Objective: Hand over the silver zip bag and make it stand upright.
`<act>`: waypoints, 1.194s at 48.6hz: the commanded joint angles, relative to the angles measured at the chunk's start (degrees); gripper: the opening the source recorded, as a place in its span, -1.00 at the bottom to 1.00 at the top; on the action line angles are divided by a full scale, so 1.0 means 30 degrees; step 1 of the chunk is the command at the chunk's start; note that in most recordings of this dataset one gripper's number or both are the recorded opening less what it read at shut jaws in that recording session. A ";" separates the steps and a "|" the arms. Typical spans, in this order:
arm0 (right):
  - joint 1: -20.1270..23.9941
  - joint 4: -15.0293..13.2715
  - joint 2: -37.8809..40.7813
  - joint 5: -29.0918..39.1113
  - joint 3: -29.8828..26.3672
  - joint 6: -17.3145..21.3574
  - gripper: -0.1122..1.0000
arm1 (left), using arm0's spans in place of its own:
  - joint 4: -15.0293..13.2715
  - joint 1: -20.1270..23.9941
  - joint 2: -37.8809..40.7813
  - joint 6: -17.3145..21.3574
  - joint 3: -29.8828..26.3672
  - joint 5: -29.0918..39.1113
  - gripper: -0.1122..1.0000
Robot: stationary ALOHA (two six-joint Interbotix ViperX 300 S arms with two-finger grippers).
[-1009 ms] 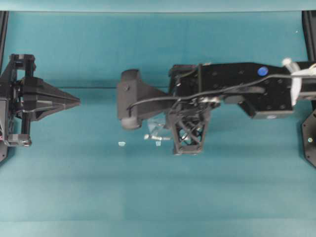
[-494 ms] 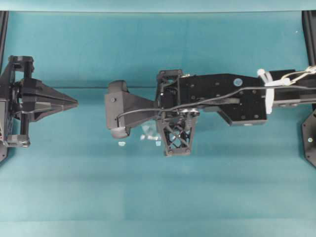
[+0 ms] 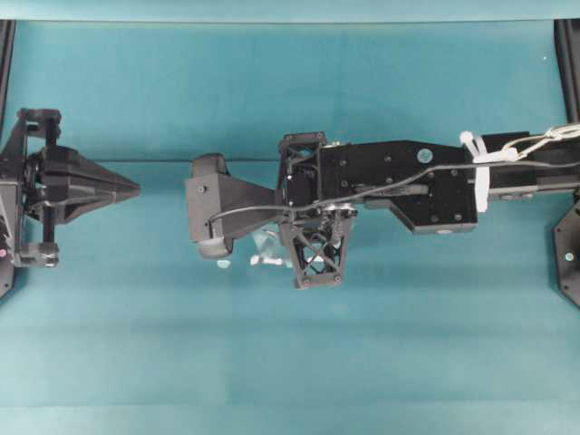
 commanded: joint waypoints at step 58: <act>0.0234 -0.0059 0.0117 -0.0352 -0.0352 0.0088 -0.72 | 0.0029 -0.2051 0.9141 -0.3604 -0.0264 -0.8320 0.83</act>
